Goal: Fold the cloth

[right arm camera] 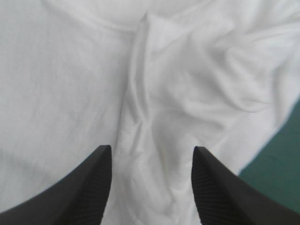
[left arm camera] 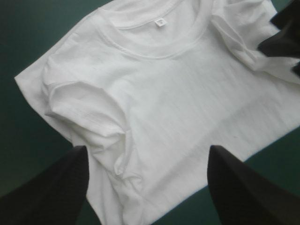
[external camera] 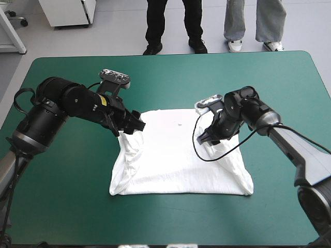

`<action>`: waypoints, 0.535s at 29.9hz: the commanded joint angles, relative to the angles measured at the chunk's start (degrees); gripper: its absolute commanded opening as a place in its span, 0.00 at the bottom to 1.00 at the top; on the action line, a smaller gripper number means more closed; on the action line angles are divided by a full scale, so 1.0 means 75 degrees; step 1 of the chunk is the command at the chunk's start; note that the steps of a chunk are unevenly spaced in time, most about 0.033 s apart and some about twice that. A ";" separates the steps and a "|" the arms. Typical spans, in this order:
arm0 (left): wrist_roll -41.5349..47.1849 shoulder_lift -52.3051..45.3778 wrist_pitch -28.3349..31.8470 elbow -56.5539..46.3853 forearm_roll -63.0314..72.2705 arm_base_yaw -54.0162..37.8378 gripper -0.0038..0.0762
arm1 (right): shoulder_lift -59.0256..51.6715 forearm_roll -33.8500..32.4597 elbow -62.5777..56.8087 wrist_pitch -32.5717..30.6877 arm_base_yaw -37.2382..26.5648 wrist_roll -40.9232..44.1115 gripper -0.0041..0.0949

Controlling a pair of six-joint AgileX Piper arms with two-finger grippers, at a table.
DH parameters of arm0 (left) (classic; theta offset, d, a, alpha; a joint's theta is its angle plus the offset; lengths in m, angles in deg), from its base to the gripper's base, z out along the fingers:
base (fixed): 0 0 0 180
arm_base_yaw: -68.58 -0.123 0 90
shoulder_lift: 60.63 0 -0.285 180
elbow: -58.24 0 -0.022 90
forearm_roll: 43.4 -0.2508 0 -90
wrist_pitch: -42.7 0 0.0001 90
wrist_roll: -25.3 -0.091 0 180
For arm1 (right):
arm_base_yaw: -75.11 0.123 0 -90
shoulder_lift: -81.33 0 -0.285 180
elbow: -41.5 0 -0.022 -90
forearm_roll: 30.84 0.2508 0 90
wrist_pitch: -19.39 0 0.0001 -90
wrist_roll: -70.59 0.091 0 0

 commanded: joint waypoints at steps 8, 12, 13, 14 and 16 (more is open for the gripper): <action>0.1293 -0.0884 -0.0270 -0.0105 -0.1183 0.0059 0.68 | -0.2497 -0.2222 0.0678 -0.0719 -0.0012 0.1502 0.56; 0.1819 -0.1119 -0.0270 -0.1043 -0.1368 0.0340 0.68 | -0.3222 -0.2321 0.0610 -0.0936 -0.0012 0.1694 0.56; 0.1958 -0.1159 -0.0270 -0.1280 -0.1385 0.0452 0.68 | -0.3358 -0.2338 0.0609 -0.0955 -0.0012 0.1731 0.56; 0.2122 -0.1159 -0.0270 -0.1575 -0.1385 0.0556 0.69 | -0.3487 -0.2338 0.0597 -0.0970 -0.0012 0.1772 0.56; 0.2408 -0.1159 -0.0208 -0.2120 -0.1385 0.0761 0.68 | -0.3822 -0.2390 0.0471 -0.0970 -0.0012 0.1932 0.56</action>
